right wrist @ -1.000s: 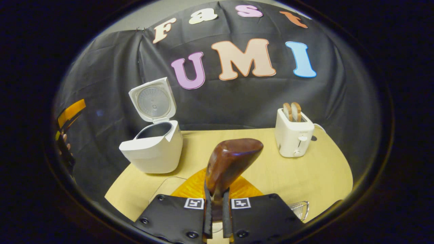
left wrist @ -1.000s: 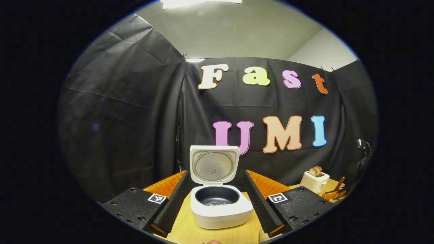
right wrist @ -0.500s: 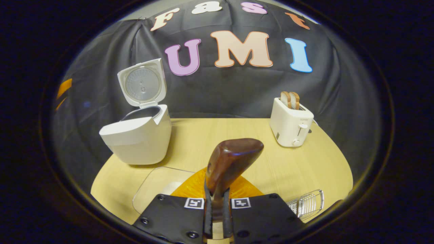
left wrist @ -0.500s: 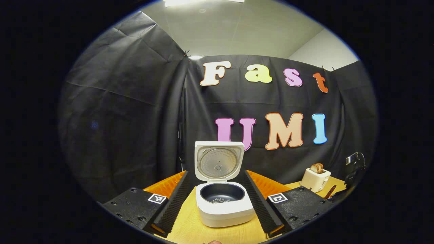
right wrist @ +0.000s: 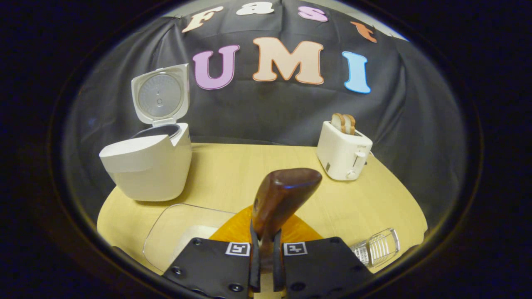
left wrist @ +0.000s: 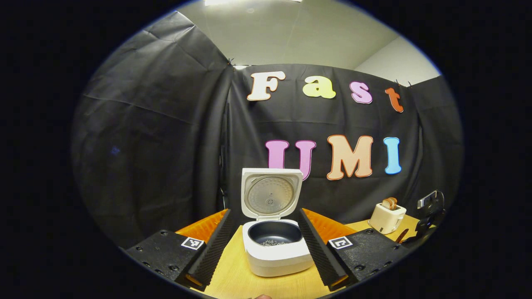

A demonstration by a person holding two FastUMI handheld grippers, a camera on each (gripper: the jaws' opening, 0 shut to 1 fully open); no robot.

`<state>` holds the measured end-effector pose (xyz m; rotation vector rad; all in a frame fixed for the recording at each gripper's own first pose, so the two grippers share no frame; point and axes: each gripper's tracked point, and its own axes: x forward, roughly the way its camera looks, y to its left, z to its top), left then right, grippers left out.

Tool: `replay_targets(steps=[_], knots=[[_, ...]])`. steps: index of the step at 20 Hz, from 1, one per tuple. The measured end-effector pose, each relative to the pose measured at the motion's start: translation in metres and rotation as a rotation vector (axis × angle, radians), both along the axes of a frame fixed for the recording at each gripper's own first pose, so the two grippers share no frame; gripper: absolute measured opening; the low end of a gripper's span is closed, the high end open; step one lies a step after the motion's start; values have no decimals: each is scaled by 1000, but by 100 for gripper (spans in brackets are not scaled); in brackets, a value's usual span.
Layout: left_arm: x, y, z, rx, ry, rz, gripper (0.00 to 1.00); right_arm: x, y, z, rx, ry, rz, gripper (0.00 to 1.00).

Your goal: Close the left gripper, press the button to open the rice cooker; take a wooden spoon from the chopstick holder with the right hand, scoop a spoonful of rice and pour it into the rice cooker, then put the wooden spoon back into the chopstick holder.

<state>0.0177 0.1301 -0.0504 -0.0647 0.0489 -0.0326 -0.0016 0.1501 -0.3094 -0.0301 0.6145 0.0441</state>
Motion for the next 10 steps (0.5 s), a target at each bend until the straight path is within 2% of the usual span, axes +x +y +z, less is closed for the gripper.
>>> replay_targets(steps=[4, 7, 10], knots=[[1, 1, -5, -11, 7, -1, 93, -13, 17, -10, 89, 55, -53, 15], [2, 4, -7, -24, 12, 1, 93, -15, 31, -10, 96, 61, -40, 15], [1, 4, -8, -30, 12, 1, 93, -24, 51, -16, 159, 102, -38, 14]])
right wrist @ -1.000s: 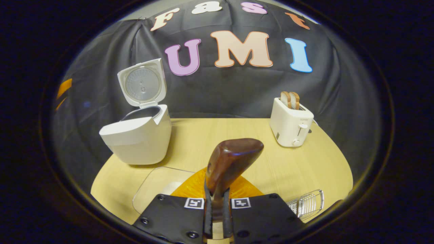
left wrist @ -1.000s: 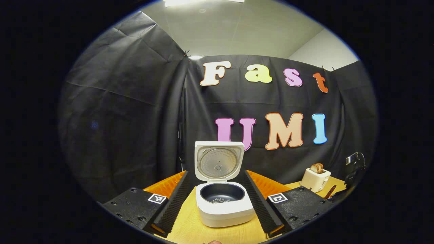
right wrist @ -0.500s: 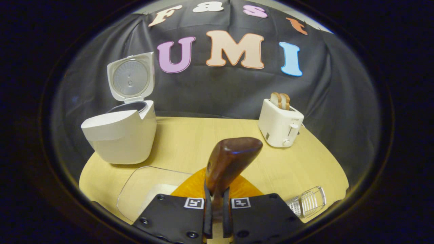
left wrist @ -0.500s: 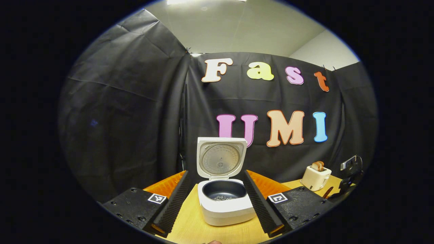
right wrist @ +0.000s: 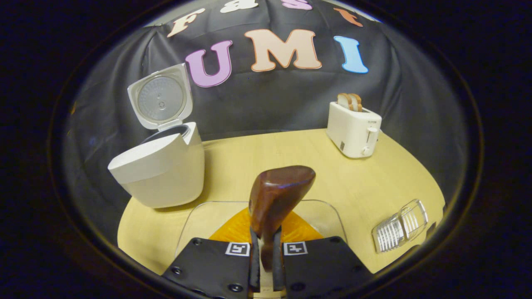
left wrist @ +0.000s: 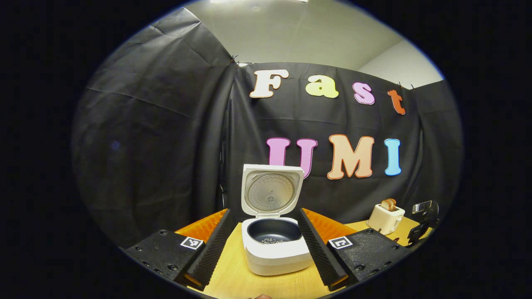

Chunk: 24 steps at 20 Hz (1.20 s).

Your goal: Close the left gripper, press the button to open the rice cooker; take a wooden spoon from the chopstick holder with the right hand, scoop a spoonful of rice and pour it into the rice cooker, then put the wooden spoon back into the chopstick holder.

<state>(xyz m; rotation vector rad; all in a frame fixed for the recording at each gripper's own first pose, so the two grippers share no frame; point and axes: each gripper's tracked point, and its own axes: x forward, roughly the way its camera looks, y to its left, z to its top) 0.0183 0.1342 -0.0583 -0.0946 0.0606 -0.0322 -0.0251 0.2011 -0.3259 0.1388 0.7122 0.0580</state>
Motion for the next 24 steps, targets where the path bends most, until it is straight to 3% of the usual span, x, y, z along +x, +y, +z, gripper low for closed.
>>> replay_targets(steps=[3, 8, 17, 24], knots=[[-2, 3, 2, 3, -4, 2, 92, -2, 8, -4, 127, 58, -44, 16], [-6, 6, 6, 7, -9, 10, 94, -3, -15, -13, 336, 181, -176, 17], [-10, -6, 14, 1, -24, 2, 93, 12, -43, 36, 542, 160, -269, 15], [-18, -7, 18, -11, -24, 11, 94, 31, -33, 80, 713, 149, -290, 14]])
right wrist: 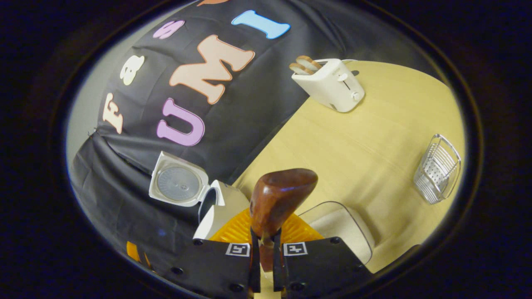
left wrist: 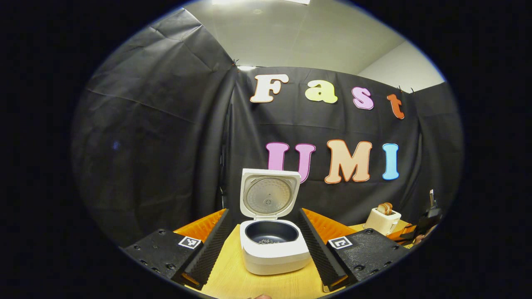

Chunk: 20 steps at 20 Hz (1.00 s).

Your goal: Close the left gripper, press the button to open the rice cooker; take a wooden spoon from the chopstick holder with the right hand, scoop a spoonful of rice and pour it into the rice cooker, then put the wooden spoon back into the chopstick holder.

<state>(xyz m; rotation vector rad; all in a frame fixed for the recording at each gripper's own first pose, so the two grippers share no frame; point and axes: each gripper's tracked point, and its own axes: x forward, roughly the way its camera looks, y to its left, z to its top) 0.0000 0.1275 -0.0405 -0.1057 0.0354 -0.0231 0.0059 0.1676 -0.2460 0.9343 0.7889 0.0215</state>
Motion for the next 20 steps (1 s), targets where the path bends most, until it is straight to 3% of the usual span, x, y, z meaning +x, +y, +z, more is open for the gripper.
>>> replay_targets(steps=[8, 20], knots=[[-13, 15, 1, -2, 2, 29, 93, 36, 48, 46, 84, -78, 45, 14], [-32, 61, -17, -34, 40, 117, 95, 107, 179, 110, 129, -201, 185, 15]])
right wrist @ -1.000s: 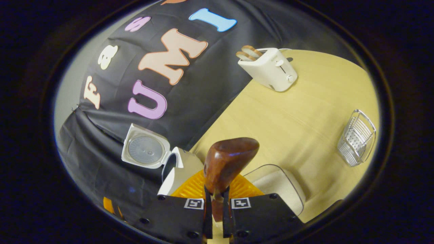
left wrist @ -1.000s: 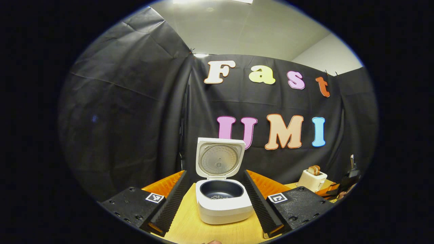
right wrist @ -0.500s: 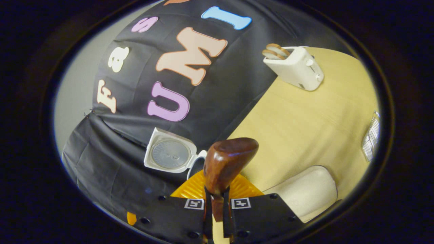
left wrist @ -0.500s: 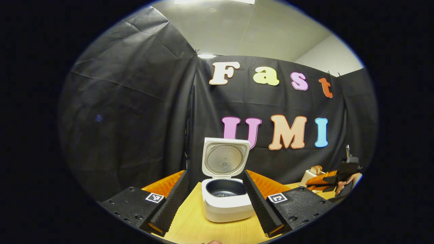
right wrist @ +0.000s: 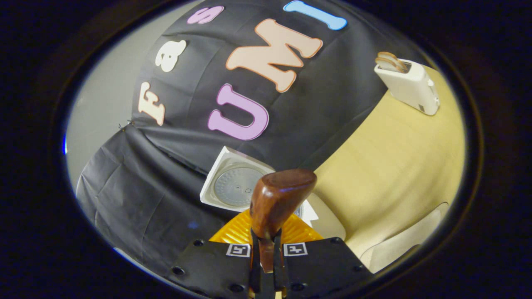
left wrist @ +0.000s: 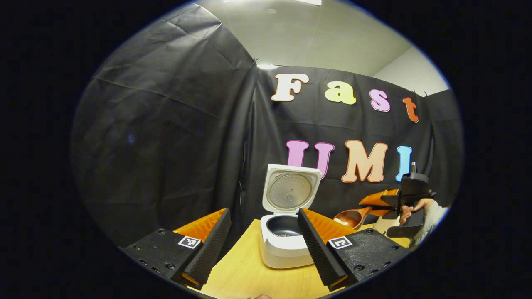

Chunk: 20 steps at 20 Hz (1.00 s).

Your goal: Close the left gripper, press the button to open the rice cooker; take a wooden spoon from the chopstick holder with the right hand, scoop a spoonful of rice and pour it into the rice cooker, then put the wooden spoon back into the chopstick holder.

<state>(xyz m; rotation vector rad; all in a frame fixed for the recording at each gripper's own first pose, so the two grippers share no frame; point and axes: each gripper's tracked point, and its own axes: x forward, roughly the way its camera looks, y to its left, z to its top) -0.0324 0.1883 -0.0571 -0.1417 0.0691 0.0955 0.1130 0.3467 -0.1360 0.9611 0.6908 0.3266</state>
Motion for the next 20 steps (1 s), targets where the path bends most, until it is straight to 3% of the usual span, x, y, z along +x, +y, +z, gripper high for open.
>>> replay_targets(steps=[11, 20], knots=[[-10, 36, -18, -27, 38, 98, 95, 51, 92, -14, -90, -48, 65, 15], [-32, 77, -40, -24, 84, 167, 92, 78, 155, -60, -284, -117, 152, 13]])
